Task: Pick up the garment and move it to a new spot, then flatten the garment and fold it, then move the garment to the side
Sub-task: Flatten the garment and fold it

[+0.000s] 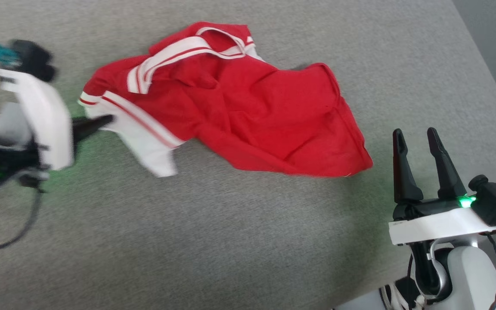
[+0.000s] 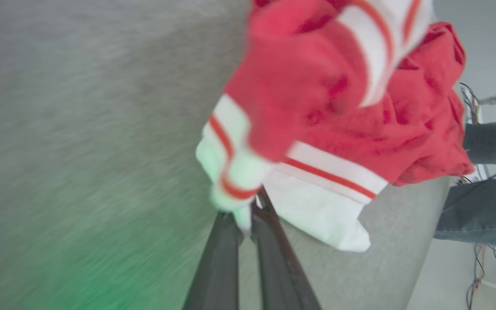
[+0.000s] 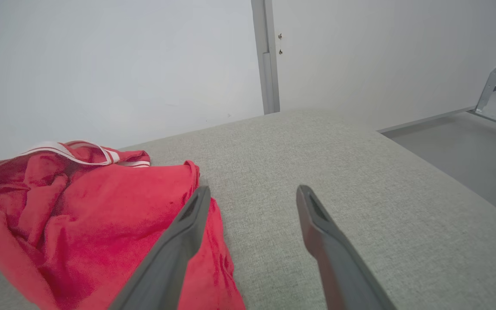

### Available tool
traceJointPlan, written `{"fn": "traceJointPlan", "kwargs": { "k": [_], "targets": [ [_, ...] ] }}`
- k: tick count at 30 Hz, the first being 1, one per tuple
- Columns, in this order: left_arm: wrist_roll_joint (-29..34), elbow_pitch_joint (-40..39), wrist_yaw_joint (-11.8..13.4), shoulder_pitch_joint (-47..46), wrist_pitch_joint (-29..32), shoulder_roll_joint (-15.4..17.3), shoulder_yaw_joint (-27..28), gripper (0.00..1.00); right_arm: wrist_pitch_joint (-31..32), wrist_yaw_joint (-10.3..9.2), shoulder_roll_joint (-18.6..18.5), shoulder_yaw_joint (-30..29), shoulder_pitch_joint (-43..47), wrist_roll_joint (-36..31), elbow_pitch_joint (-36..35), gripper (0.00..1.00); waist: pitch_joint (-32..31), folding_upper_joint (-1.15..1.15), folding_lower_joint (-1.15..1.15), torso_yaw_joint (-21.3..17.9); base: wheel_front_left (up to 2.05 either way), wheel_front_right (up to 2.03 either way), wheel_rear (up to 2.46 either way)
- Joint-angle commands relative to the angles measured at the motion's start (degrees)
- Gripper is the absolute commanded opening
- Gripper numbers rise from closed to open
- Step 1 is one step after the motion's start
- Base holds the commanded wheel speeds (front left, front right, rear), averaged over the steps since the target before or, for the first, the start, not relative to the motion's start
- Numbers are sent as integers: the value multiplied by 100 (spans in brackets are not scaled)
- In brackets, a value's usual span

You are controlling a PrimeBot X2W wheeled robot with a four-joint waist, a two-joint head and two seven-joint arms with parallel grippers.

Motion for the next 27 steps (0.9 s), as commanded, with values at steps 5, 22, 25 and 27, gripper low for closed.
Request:
{"fn": "traceJointPlan", "kwargs": {
  "k": [5,22,25,27],
  "targets": [
    [-77,75,15,-271,269,951,46,0,-8,-4,0,-54,81,-42,71,100,-194,0,0,280,0,0,0],
    [640,1538,15,-134,-474,1613,-501,0,-8,-4,1,-181,120,-311,-29,100,-188,0,0,370,0,0,0],
    [798,1660,15,-136,-973,1433,-583,47,-8,-4,1,-119,66,-487,-44,100,-244,0,0,435,0,0,0],
    [883,1746,15,-118,-1431,1340,-610,100,-9,-4,3,-11,-11,-712,-15,100,-306,0,0,500,0,0,0]
  ]
}}
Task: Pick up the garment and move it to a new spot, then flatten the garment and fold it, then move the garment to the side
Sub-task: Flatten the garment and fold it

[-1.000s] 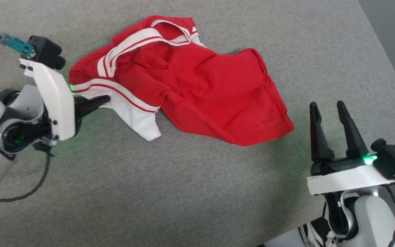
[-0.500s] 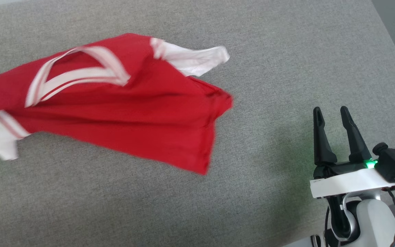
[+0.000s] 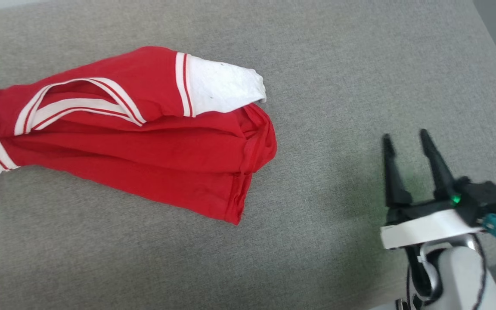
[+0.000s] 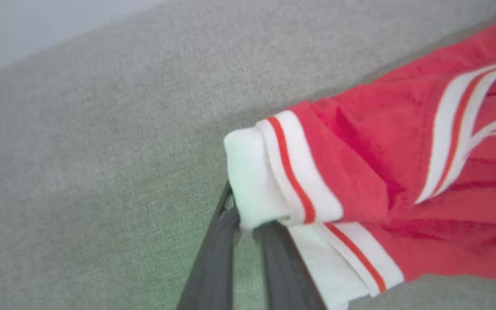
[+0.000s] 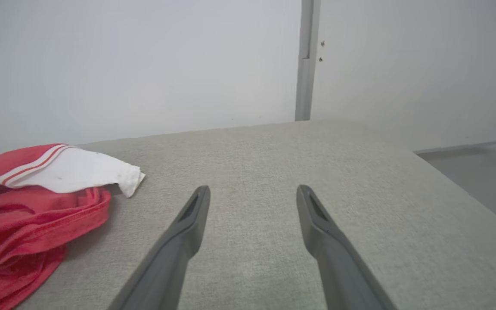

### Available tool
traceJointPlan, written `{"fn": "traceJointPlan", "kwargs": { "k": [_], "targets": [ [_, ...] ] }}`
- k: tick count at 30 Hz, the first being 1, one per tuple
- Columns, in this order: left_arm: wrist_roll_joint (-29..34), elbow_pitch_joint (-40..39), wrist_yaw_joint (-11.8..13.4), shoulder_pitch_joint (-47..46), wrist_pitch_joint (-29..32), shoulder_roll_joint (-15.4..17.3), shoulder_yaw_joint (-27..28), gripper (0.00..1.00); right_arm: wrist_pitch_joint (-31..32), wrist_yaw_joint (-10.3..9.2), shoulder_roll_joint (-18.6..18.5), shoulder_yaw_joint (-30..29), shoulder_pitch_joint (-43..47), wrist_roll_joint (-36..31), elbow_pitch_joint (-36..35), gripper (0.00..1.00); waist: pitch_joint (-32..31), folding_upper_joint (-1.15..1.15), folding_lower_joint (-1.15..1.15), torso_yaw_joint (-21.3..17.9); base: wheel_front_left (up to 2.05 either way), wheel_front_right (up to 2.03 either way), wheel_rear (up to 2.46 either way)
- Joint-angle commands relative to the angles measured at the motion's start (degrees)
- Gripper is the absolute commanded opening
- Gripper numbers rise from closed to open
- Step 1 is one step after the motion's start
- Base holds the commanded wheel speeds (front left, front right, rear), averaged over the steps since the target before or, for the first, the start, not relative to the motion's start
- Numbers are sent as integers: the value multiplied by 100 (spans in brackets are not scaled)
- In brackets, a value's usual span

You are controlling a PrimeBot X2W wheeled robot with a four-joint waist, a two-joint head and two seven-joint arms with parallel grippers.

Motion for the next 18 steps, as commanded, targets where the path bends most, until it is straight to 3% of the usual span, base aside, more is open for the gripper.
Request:
{"fn": "traceJointPlan", "kwargs": {
  "k": [1,6,10,14,18],
  "targets": [
    [15,54,14,102,-241,-43,-3,100,-8,-4,2,72,-106,-177,20,100,-80,0,0,78,0,0,0],
    [141,170,14,476,-1556,-385,-107,100,37,-4,3,501,-404,-1130,500,100,-324,0,0,387,0,0,0],
    [145,375,17,845,-2731,-786,-18,100,534,-4,-230,822,-806,-1612,861,100,-492,0,0,725,0,0,0],
    [397,376,140,1196,-3193,-1393,162,100,1229,-4,-820,1226,-1202,-1528,932,100,-596,0,0,1139,0,0,0],
    [1060,-210,401,1684,-3209,-1836,1275,100,1903,-5,-1639,1827,-1606,-1185,805,100,-583,0,0,1540,0,0,0]
  ]
}}
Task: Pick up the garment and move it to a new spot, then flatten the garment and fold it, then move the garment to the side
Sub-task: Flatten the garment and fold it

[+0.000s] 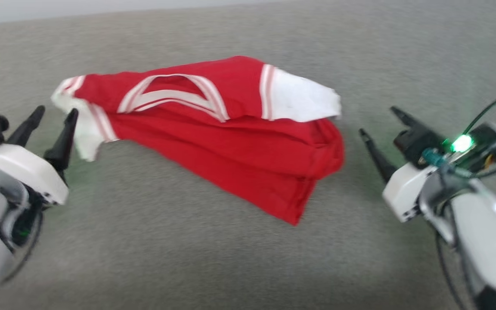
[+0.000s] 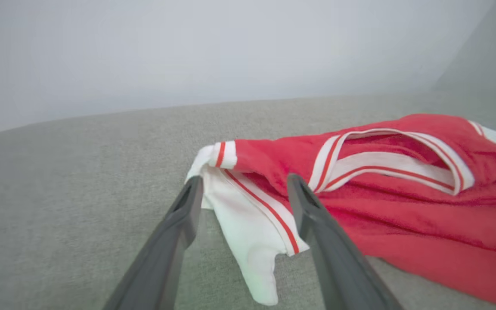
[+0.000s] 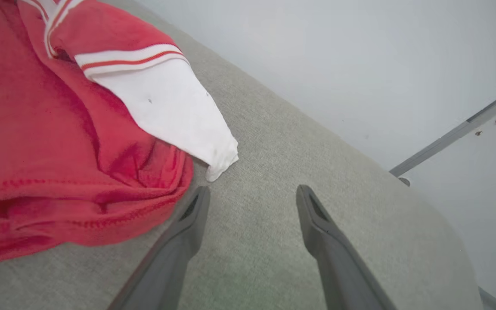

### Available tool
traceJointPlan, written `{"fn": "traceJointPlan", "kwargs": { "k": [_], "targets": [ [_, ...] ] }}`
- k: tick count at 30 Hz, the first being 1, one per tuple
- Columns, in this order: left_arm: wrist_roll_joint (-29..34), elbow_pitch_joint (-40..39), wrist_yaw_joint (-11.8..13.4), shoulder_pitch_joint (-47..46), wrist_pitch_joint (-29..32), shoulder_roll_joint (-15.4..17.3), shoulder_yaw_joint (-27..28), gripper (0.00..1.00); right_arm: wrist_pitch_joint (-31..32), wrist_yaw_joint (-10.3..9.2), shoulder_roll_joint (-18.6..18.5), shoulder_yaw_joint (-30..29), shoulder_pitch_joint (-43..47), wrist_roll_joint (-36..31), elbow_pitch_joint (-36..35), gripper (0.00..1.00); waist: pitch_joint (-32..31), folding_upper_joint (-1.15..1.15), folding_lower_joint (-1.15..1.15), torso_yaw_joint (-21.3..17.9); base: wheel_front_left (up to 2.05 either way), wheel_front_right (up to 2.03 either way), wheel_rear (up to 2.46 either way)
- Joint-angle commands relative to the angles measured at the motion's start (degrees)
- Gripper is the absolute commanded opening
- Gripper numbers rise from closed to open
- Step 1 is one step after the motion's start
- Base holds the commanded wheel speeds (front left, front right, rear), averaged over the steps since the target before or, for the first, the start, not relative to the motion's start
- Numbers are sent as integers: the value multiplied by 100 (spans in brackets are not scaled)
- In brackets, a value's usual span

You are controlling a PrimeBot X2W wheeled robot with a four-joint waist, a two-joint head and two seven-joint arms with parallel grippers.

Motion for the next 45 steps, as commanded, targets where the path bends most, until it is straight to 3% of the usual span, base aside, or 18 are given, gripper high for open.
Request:
{"fn": "traceJointPlan", "kwargs": {
  "k": [1,6,8,13,22,28,29,31,32,42,43,44,45],
  "targets": [
    [362,-235,110,393,-18,-120,356,100,181,-6,-239,177,-157,147,-71,100,-35,0,0,354,0,0,0],
    [1768,-1472,402,1640,-17,-720,2085,100,924,-6,-1176,999,-550,870,-388,100,19,0,0,729,0,0,0],
    [2447,-2169,228,2376,-18,-1196,2957,100,1332,-7,-1666,1476,-828,1328,-630,100,66,0,0,881,0,0,0],
    [3421,-2800,-84,3165,-18,-1903,4017,100,1847,-6,-2260,2058,-1226,1866,-915,100,157,0,0,1056,0,0,0],
    [4096,-3156,-353,3429,-19,-2576,4635,100,2262,-6,-2569,2558,-1720,2201,-1027,100,428,0,0,1258,0,0,0],
    [4039,-3211,-369,3415,-19,-2668,4604,100,2241,-6,-2515,2773,-1938,2239,-917,100,511,0,0,1323,0,0,0],
    [4020,-3211,-368,3423,-19,-2660,4595,100,2209,-6,-2496,2767,-1955,2233,-898,85,511,0,0,1325,0,0,0],
    [4001,-3217,-369,3450,-19,-2644,4583,100,2140,-7,-2477,2750,-1975,2194,-847,22,508,0,0,1323,0,0,0],
    [3988,-3225,-369,3466,-19,-2644,4577,100,2123,-6,-2465,2756,-1984,2186,-819,0,503,0,0,1318,0,0,0],
    [3897,-3300,-371,3465,-19,-2617,4497,100,1904,-6,-2271,2345,-1922,2034,-511,0,524,0,0,1342,0,0,0],
    [3906,-3299,-370,3472,-19,-2606,4497,100,1961,-6,-2273,2349,-1859,2074,-516,25,522,0,0,1347,0,0,0],
    [3893,-3300,-371,3482,-19,-2602,4499,100,1999,-6,-2286,2391,-1817,2117,-579,74,524,0,0,1350,0,0,0],
    [3888,-3300,-371,3492,-19,-2596,4507,100,2027,-6,-2323,2433,-1814,2134,-657,100,529,0,0,1350,0,0,0]
  ]
}}
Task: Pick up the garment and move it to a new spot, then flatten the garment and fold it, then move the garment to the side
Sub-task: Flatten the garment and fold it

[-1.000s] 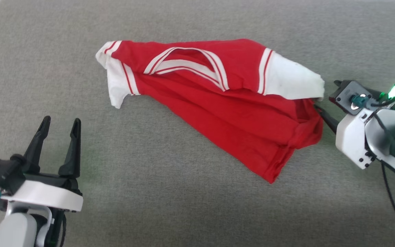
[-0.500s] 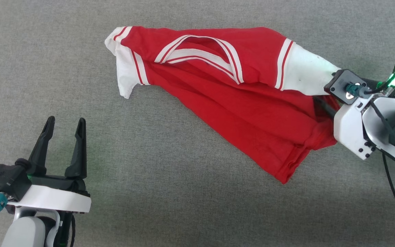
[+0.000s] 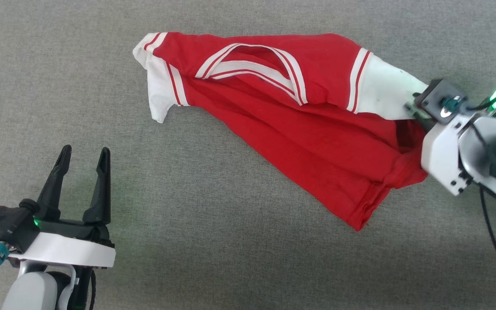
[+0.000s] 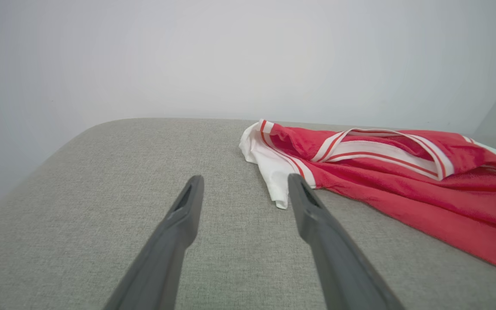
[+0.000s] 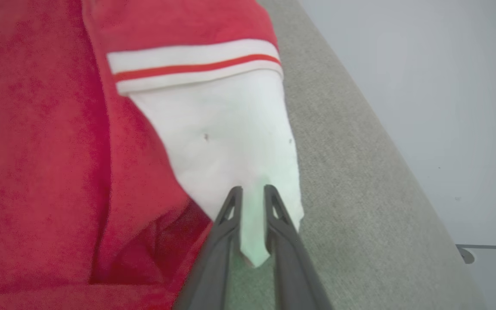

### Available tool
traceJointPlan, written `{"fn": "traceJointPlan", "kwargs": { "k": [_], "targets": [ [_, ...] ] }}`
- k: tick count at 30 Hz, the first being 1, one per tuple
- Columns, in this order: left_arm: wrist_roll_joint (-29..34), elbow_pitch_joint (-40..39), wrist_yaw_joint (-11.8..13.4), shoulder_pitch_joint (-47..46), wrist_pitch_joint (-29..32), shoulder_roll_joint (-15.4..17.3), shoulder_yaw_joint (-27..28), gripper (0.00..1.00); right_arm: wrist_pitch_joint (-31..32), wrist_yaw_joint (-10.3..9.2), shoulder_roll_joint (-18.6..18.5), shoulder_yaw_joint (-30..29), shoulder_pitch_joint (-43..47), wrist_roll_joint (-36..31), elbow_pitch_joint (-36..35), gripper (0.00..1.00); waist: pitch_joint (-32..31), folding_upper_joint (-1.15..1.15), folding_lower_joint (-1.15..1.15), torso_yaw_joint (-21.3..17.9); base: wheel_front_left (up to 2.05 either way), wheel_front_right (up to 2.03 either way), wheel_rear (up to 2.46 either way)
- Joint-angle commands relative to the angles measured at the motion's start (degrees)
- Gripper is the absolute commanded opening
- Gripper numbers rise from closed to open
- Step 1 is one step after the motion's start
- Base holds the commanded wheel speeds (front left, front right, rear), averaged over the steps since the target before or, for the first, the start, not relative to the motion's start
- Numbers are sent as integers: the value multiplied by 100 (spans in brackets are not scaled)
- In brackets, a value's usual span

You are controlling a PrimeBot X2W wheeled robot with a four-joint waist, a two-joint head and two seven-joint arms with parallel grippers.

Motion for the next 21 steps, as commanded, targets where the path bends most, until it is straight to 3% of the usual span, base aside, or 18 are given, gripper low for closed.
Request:
{"fn": "traceJointPlan", "kwargs": {
  "k": [1,10,21],
  "targets": [
    [-27,-21,-12,60,-10,34,27,100,89,-7,-74,79,74,63,-147,100,8,0,0,-4,0,0,0],
    [-72,-51,-11,47,-11,10,-79,100,485,-7,-450,355,49,239,-732,100,71,0,0,-53,0,0,0],
    [-176,-1,-12,-63,-11,46,-114,100,324,-7,-263,366,-94,-82,-535,100,214,0,0,40,0,0,0]
  ]
}}
